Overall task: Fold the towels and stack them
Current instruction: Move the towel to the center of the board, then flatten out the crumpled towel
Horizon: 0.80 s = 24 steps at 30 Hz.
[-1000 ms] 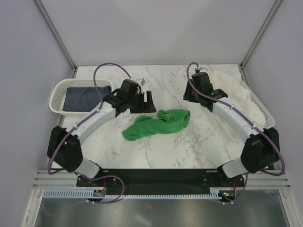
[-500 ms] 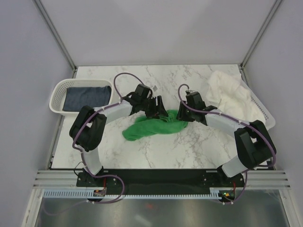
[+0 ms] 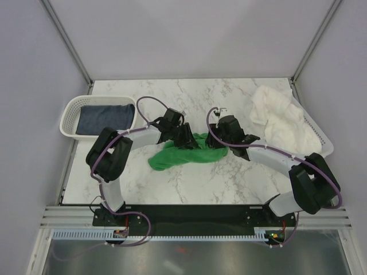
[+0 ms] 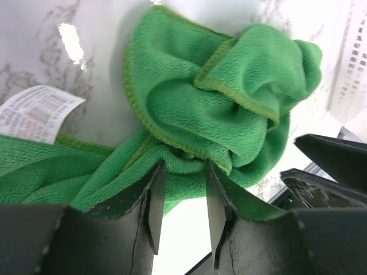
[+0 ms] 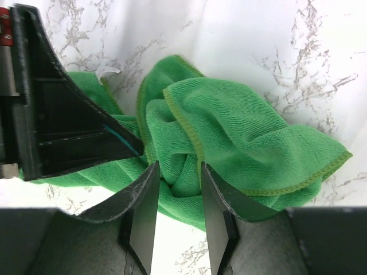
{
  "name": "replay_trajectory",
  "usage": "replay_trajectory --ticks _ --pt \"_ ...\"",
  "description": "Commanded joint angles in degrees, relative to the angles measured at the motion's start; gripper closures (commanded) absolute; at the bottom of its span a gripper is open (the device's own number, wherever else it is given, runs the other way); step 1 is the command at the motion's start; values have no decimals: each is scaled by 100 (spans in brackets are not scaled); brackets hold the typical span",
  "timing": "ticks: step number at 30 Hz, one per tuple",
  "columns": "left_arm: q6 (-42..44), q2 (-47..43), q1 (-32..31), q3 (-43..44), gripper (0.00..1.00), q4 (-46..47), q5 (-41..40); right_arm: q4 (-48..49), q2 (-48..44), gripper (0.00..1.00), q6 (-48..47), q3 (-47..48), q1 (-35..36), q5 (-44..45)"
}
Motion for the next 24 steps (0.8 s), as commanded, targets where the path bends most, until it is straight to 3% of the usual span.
replay_trajectory --ticks 1,7,17,20,22,23,24 --pt "-218 -103 -30 -121 59 113 -301 54 99 57 -130 263 146 575" --pt "-236 -252 -30 -297 59 113 -363 35 302 58 -111 236 260 1042" --pt "-262 -305 -30 -332 59 140 -416 360 829 58 64 298 269 954" --pt "-289 -340 -30 -367 59 140 -451 413 847 68 21 315 260 1130" --pt "-297 -384 -30 -367 59 148 -460 274 777 94 -93 403 269 1262" --pt "-289 -419 -30 -358 57 140 -512 229 725 100 -155 560 269 1297" --pt "-289 -558 -30 -341 54 148 -521 2 646 100 -216 640 269 1324"
